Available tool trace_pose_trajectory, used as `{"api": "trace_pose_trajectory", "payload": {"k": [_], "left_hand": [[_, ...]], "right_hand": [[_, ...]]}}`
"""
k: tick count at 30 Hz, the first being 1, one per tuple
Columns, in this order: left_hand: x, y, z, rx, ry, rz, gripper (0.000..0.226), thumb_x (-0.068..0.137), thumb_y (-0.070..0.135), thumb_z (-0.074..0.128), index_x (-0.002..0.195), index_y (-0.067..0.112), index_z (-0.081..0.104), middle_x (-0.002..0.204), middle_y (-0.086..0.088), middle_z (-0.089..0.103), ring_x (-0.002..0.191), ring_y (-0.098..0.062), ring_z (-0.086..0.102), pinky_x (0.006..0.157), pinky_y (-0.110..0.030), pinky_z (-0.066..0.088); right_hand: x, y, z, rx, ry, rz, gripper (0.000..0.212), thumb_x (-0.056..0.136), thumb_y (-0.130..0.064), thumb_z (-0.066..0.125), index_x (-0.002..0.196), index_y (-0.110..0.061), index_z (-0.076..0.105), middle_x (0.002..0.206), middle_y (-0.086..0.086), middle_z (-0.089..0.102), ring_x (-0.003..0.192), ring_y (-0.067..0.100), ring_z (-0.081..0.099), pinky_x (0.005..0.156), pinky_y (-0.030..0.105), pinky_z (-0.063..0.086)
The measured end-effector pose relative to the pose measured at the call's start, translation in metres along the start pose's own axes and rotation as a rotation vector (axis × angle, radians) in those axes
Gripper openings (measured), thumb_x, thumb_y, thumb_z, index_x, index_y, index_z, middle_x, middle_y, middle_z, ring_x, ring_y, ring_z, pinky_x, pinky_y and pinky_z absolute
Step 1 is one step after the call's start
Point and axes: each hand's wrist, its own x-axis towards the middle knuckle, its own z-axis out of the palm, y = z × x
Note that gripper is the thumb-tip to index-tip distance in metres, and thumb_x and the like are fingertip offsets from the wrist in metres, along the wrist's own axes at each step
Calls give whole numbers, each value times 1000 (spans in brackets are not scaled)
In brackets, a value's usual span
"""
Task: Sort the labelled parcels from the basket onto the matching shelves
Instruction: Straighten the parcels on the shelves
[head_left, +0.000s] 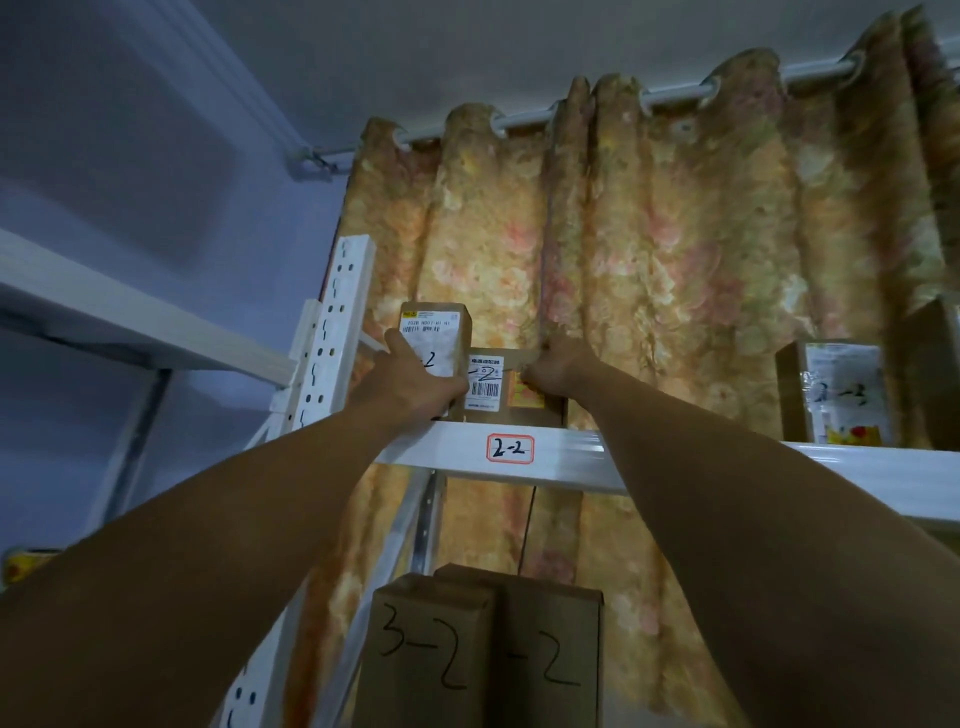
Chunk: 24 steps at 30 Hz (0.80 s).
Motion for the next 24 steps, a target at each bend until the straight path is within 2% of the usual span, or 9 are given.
{"api": "trace_pose_trajectory", "payload": {"k": [5,9,12,16,19,21,24], "left_hand": [[-1,-3,1,-28,30,-11,112,56,70,71,142,22,19,131,-8,56,108,-32,62,90,-47,57],[-5,-2,3,-47,60,-13,107,59,65,72,141,16,25,131,-8,54,110,-32,60,90,-49,55],[-8,0,2,-61,57,-14,106,58,64,71,141,16,25,129,-6,54,109,-31,60,89,-49,55],[-12,-1,0,-68,39,-30,108,54,68,68,139,18,25,131,-8,49,116,-33,55,93,-51,53],[-15,0,-1,-60,17,-38,112,55,71,66,143,18,22,136,-9,46,122,-34,53,97,-52,51],[-17,1,-2,-65,10,-38,113,56,71,67,145,18,21,140,-10,42,124,-36,52,98,-52,50],[-23,0,-3,-50,43,-11,111,65,68,72,148,14,21,145,-14,33,131,-38,44,102,-52,47]], "right_hand": [[-5,2,5,-40,112,-102,42,90,-29,70,126,-11,60,134,19,60,122,36,58,100,47,52],[-8,2,7,-9,132,-110,44,90,-28,71,130,-15,60,146,20,52,123,39,58,102,46,52],[-9,3,9,6,118,-121,45,93,-22,67,135,-12,58,143,19,53,130,37,52,104,43,49],[-12,2,8,10,121,-121,45,95,-18,64,139,-13,57,141,18,53,125,36,55,98,39,48],[-16,1,7,15,98,-104,50,97,-13,58,146,-12,51,144,20,50,127,37,54,100,40,48],[-22,-1,7,26,88,-83,59,97,-11,55,153,-14,41,150,20,45,134,38,49,106,42,46],[-33,-4,4,67,117,-32,68,100,-18,52,162,-14,23,161,18,29,145,40,37,116,46,37]]}}
